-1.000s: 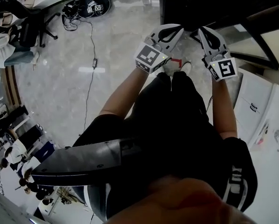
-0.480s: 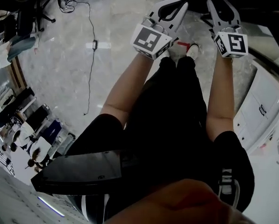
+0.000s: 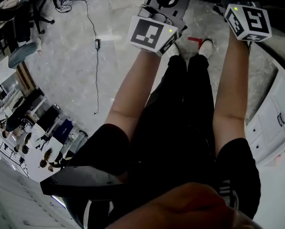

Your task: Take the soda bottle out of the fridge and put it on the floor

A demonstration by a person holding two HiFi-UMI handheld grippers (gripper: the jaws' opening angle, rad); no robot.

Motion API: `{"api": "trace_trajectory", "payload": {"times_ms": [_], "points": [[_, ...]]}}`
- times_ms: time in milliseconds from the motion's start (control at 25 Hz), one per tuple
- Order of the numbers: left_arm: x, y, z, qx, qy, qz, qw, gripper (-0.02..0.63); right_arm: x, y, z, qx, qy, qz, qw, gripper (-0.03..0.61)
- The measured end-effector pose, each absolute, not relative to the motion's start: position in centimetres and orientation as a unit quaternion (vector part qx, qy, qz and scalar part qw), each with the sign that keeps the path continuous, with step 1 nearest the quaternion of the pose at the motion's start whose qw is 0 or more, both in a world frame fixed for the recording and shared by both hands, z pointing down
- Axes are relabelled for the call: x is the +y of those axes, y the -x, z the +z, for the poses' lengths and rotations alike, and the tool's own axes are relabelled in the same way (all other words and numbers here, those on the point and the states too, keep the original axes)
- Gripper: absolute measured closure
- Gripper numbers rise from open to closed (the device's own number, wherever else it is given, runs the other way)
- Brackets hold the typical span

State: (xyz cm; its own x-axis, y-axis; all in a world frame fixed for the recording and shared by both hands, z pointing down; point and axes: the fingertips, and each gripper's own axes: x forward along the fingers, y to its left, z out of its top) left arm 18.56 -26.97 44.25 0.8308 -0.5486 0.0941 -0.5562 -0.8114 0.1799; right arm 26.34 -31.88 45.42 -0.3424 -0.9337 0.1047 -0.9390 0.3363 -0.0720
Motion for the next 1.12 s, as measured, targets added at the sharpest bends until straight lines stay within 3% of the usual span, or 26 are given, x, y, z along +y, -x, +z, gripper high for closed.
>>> {"api": "trace_trajectory", "payload": {"times_ms": [560,1120], "points": [[-29.5,-19.9,46.8,-0.290,-0.950,0.024,0.117,0.614,-38.6,-28.7,49.0,-0.809,-0.582,0.081,0.030,0.244],[-30.1,-18.9,47.0,-0.308,-0.943,0.027,0.122,0.613,-41.6,-28.3,48.9,-0.817,-0.569,0.046,0.089,0.259]]}}
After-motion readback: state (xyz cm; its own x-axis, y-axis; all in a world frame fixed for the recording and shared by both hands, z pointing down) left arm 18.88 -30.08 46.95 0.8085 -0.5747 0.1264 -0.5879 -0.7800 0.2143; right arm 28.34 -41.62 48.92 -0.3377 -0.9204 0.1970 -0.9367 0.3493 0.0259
